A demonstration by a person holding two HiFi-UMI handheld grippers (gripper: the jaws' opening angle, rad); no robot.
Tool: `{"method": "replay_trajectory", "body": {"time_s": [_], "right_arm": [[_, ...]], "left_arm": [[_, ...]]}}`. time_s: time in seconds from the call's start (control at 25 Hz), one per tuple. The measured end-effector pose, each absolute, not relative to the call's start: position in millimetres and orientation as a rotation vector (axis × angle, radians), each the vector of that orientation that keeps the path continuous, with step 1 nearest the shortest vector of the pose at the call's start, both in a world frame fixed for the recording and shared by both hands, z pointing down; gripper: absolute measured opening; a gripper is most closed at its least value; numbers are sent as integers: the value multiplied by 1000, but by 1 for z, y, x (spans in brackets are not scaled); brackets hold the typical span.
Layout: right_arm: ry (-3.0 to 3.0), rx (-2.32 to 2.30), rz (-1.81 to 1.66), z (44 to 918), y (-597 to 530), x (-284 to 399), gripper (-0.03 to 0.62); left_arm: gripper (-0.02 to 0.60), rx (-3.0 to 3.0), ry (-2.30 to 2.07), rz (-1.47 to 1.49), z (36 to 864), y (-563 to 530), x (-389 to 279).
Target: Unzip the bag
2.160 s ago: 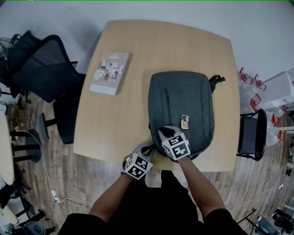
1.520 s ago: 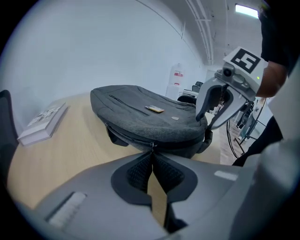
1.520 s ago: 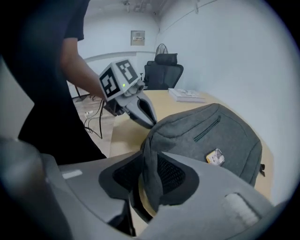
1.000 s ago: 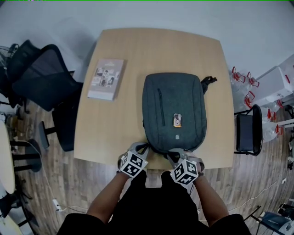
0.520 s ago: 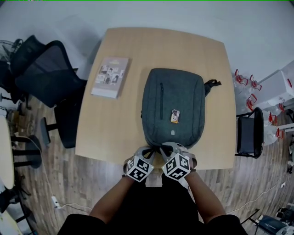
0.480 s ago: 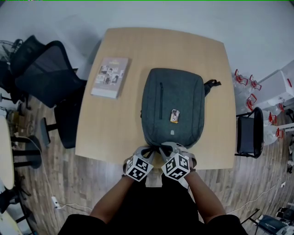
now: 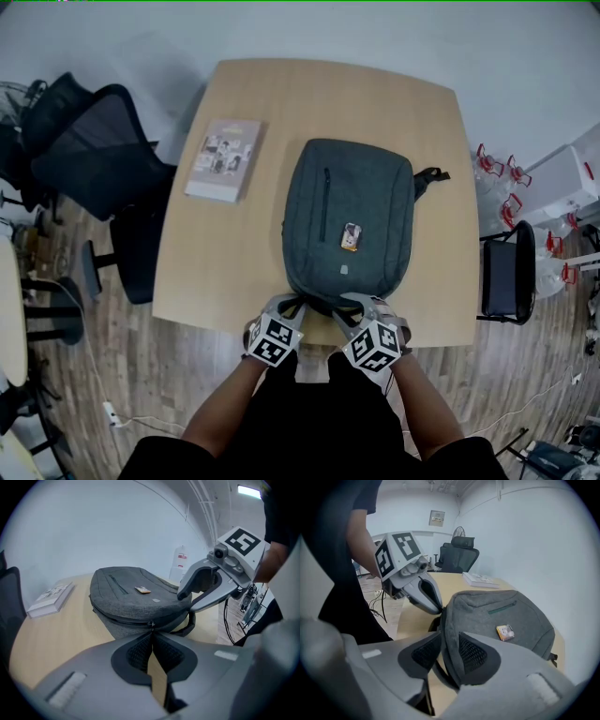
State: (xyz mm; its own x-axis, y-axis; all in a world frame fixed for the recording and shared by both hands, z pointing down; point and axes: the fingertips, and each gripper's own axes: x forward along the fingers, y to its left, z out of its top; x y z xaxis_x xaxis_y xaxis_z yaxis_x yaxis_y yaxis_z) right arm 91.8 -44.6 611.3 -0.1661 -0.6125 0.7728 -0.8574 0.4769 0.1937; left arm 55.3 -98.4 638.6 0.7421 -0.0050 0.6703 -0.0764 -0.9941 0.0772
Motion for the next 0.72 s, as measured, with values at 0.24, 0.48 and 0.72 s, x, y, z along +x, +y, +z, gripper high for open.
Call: {"method": "replay_trajectory", "body": {"time_s": [0.24, 0.48, 0.72], "right_arm": [[-1836, 1228, 337, 614, -28, 116, 121], [-1777, 1134, 239, 620, -35, 118, 44], [-1781, 1128, 269, 620, -41, 116, 25]], "left_arm": [[28, 2870, -176, 1096, 637, -132, 45], [28, 2855, -251, 1119, 638, -149, 39], [29, 2811, -265, 1092, 638, -141, 37]]}}
